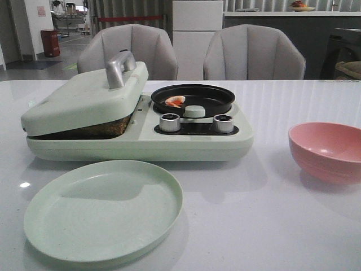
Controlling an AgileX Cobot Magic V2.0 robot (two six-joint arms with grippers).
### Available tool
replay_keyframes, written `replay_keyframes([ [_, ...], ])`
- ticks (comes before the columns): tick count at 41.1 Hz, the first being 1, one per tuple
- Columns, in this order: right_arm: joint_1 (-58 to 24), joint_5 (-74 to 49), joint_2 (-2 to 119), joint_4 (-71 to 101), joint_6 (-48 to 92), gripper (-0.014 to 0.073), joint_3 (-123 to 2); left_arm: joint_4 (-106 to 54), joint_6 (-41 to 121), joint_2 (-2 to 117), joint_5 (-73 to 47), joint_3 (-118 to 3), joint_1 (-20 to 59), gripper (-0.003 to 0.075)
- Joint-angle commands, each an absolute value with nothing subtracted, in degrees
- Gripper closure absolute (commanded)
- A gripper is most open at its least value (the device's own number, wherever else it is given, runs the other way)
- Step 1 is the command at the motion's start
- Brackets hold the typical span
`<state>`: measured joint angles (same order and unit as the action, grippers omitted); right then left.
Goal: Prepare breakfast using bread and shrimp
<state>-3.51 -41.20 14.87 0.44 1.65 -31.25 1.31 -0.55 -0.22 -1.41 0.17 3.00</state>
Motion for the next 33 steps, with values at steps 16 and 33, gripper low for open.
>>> replay_keyframes([
  [16, 1.83, -3.55, -1.76, 0.00, 2.26, 0.0558, -0.25, 1.01, -0.35, -1.63, 4.02, 1.99, 3.40, 0.0619],
  [33, 1.57, -1.85, -1.70, 3.01, 2.21, 0.0558, 1.45, 1.01, -0.35, -1.53, 4.02, 1.99, 3.40, 0.0619],
])
